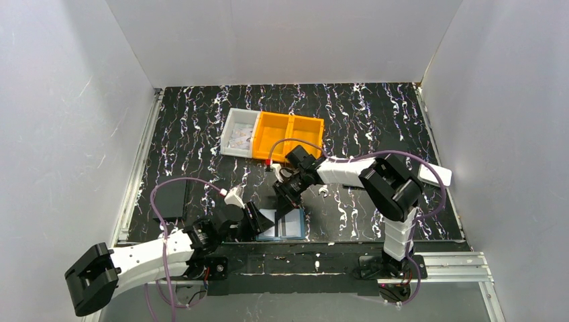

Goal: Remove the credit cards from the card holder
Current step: Pick up the card holder from the center of the board.

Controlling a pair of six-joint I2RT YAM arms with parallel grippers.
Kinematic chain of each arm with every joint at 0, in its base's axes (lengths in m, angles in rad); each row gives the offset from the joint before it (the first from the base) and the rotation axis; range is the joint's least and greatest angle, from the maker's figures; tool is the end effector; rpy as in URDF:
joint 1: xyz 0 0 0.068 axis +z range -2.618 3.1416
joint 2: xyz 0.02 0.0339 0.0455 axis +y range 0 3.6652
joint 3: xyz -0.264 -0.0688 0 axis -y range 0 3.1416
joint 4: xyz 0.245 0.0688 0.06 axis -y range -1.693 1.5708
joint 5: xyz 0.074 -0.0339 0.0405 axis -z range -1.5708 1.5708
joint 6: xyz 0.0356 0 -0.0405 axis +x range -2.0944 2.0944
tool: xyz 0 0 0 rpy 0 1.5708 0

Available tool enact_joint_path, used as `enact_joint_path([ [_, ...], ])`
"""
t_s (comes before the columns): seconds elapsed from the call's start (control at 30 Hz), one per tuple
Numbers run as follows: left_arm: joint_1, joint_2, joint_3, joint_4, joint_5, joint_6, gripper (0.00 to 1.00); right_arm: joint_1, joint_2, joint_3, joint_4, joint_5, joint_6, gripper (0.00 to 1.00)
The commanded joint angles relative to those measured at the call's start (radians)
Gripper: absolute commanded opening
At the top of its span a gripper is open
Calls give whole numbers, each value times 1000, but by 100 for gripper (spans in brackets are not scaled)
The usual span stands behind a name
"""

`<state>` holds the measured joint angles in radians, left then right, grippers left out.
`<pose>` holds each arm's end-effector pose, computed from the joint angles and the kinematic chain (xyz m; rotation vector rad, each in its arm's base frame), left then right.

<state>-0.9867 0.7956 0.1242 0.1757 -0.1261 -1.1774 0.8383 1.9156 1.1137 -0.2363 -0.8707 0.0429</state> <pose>0.0923 -0.1315 0.1446 -0.3038 2.2710 -1.1372 0.2285 0.2947 0.1441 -1.3497 2.3361 1.4374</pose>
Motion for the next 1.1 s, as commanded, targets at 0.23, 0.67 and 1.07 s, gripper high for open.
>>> enact_joint_path([
  [0.23,96,-5,62,-106,65,103,34,-61,-108,-45,-16,-71,-82,21],
  [0.67,108,109,71,38,170,137,6,-88,-103,-55,-16,-101,-90,22],
  [1.07,162,-199,-73,170,166,70,0,-139,-227,-149,58,-331,-114,39],
])
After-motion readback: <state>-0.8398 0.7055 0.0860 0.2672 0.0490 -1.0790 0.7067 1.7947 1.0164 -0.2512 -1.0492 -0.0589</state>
